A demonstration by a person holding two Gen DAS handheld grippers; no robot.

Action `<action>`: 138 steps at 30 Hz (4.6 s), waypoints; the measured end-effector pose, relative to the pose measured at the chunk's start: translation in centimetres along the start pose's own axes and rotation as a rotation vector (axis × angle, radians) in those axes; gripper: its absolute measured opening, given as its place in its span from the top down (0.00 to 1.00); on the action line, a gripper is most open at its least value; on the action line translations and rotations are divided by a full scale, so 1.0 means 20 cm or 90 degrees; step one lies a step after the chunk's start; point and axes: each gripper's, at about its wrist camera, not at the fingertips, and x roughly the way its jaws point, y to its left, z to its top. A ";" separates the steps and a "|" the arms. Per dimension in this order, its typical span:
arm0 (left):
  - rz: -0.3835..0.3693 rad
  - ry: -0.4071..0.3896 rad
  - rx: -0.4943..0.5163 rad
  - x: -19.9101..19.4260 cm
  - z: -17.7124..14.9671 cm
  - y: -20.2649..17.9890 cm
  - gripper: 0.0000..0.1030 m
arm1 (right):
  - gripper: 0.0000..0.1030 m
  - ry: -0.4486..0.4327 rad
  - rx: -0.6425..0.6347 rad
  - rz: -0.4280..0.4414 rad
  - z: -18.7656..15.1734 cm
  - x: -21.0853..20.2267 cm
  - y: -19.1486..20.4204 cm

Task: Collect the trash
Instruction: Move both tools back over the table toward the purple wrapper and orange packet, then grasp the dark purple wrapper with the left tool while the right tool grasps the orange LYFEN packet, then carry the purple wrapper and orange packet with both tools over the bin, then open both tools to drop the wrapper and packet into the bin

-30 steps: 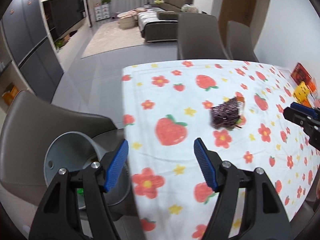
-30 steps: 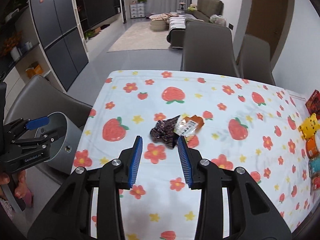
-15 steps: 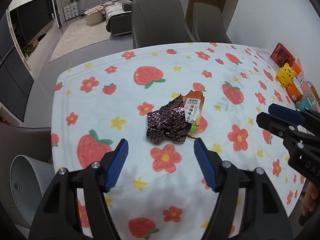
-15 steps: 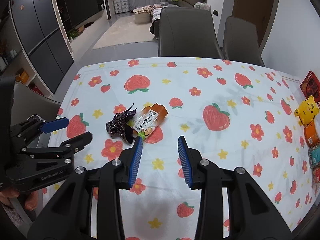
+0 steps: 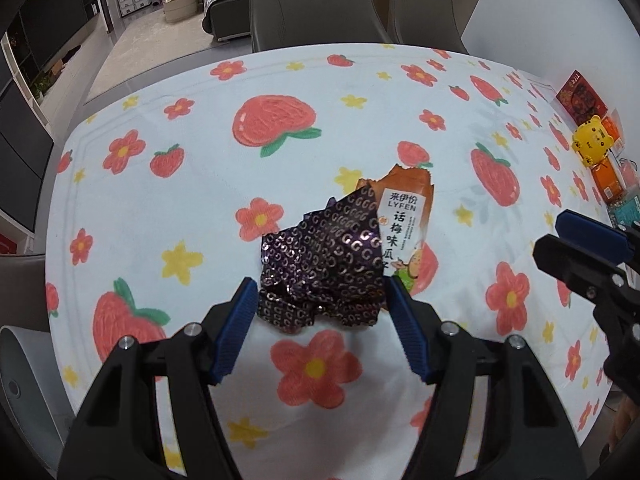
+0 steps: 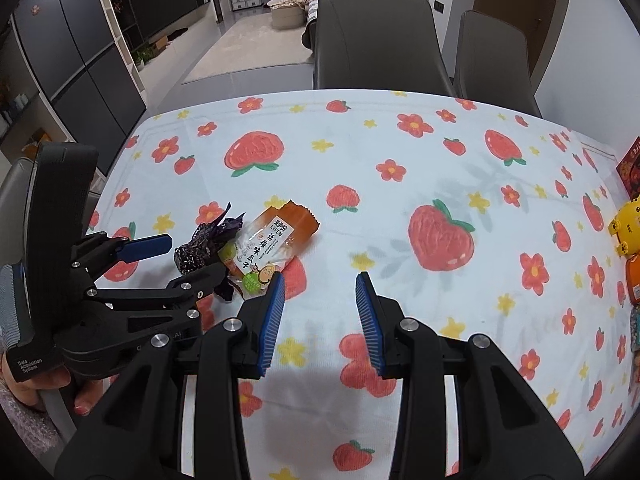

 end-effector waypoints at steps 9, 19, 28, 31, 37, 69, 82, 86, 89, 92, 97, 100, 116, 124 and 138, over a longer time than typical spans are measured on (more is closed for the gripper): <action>-0.013 -0.009 0.006 0.00 0.00 0.04 0.84 | 0.66 0.012 -0.007 0.010 0.01 0.08 0.06; 0.020 -0.043 -0.016 -0.09 -0.01 0.13 0.86 | 0.27 0.007 0.042 0.005 0.05 0.19 0.06; 0.047 -0.036 -0.032 -0.09 -0.04 0.25 0.86 | 0.37 0.057 0.049 0.010 0.07 0.40 0.17; 0.051 -0.034 -0.040 -0.09 -0.05 0.28 0.86 | 0.53 0.074 0.032 0.012 0.06 0.46 0.21; 0.053 -0.033 -0.048 -0.10 -0.07 0.30 0.86 | 0.79 0.052 -0.010 0.002 0.09 0.43 0.25; 0.163 -0.119 -0.189 -0.86 -0.53 0.73 0.86 | 0.91 -0.061 -0.191 0.167 0.04 -0.31 0.89; 0.277 -0.153 -0.309 -1.34 -0.99 1.21 0.86 | 0.91 -0.076 -0.334 0.282 -0.06 -0.50 1.67; 0.296 -0.162 -0.330 -1.44 -1.08 1.35 0.86 | 0.91 -0.072 -0.358 0.308 -0.05 -0.50 1.89; 0.304 -0.167 -0.338 -1.50 -1.11 1.44 0.86 | 0.91 -0.073 -0.376 0.316 -0.05 -0.50 2.04; 0.304 -0.171 -0.348 -1.54 -1.14 1.54 0.86 | 0.91 -0.069 -0.389 0.319 -0.03 -0.48 2.17; 0.295 -0.176 -0.349 -1.56 -1.15 1.64 0.86 | 0.90 -0.058 -0.389 0.313 0.00 -0.44 2.29; 0.288 -0.175 -0.345 -1.54 -1.13 1.67 0.86 | 0.89 -0.051 -0.389 0.301 0.02 -0.42 2.35; 0.246 -0.161 -0.334 -1.41 -1.03 1.71 0.60 | 0.71 -0.023 -0.354 0.274 0.11 -0.28 2.38; 0.237 -0.163 -0.326 -1.42 -1.02 1.71 0.52 | 0.71 -0.027 -0.347 0.268 0.12 -0.30 2.34; 0.247 -0.176 -0.274 -1.52 -0.99 1.50 0.25 | 0.38 -0.062 -0.290 0.224 0.02 -0.54 2.07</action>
